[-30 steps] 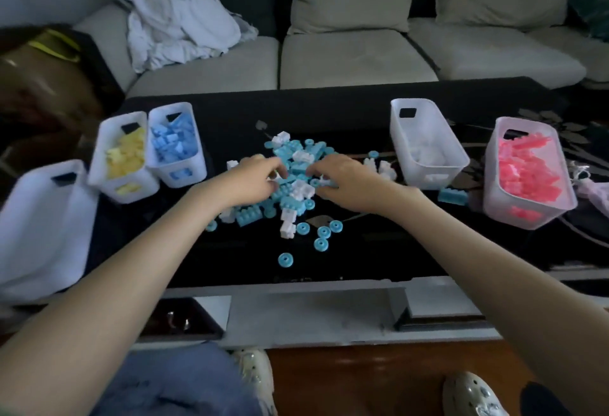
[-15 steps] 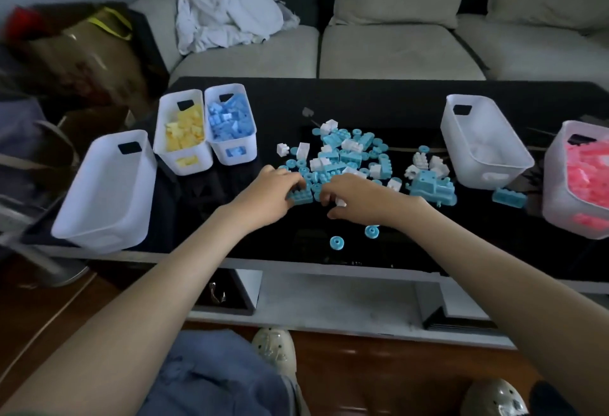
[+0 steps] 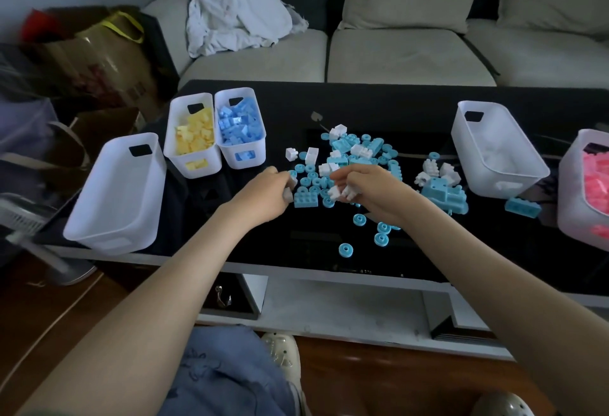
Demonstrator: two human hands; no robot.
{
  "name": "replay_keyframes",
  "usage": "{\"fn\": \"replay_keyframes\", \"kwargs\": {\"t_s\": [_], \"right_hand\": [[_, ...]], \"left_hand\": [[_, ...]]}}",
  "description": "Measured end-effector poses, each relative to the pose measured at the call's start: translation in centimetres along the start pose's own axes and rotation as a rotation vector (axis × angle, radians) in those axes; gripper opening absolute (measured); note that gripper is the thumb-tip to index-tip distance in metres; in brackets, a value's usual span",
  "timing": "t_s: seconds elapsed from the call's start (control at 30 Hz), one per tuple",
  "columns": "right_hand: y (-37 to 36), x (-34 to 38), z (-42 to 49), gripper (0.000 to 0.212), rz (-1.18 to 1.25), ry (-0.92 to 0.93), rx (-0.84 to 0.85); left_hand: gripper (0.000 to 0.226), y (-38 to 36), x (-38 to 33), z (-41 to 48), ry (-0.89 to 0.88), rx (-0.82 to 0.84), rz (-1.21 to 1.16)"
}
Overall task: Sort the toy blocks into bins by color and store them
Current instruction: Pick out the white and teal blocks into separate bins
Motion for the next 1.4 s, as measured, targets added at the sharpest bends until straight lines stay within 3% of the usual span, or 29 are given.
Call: {"fn": "replay_keyframes", "kwargs": {"t_s": [0.13, 0.3, 0.4, 0.47, 0.6, 0.8, 0.97, 1.2, 1.4], "right_hand": [[-0.1, 0.5, 0.1, 0.034, -0.059, 0.030, -0.043], [-0.2, 1.5, -0.1, 0.032, -0.451, 0.142, -0.103], [-1.5, 1.7, -0.2, 0.016, -0.760, 0.261, -0.029], [-2.2, 1.1, 0.0, 0.021, -0.934, 0.278, 0.043], [-2.3, 0.9, 0.0, 0.023, -1.032, 0.300, 0.053], [-1.9, 2.4, -0.4, 0.016, -0.814, 0.367, -0.045], [-1.4, 2.3, -0.7, 0.017, -0.368, 0.218, -0.061], [-1.3, 1.0, -0.3, 0.029, -0.128, 0.029, -0.011], [0.1, 1.6, -1.4, 0.025, -0.041, 0.105, -0.017]], "left_hand": [[0.021, 0.5, -0.2, 0.4, 0.001, -0.063, -0.006], [0.025, 0.8, -0.8, 0.6, 0.017, -0.119, -0.001], [0.027, 1.0, -1.1, 0.6, 0.016, -0.144, -0.023], [0.026, 1.0, -1.3, 0.6, 0.014, -0.160, -0.017], [0.024, 0.6, -1.5, 0.5, -0.001, -0.142, -0.019], [0.028, 0.7, -2.0, 0.6, -0.030, -0.182, -0.057], [0.025, 0.8, -3.2, 0.5, -0.114, -0.229, -0.122], [0.017, 1.0, -5.2, 0.4, -0.161, -0.220, -0.377], [0.026, 0.9, -7.1, 1.1, -0.165, -0.217, -0.495]]}}
Point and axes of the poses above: each hand's wrist, its own z-axis towards the middle knuckle, its own y-axis out of the back of the hand, x = y × z, the point moved 8 cm from there along z, towards the middle knuckle
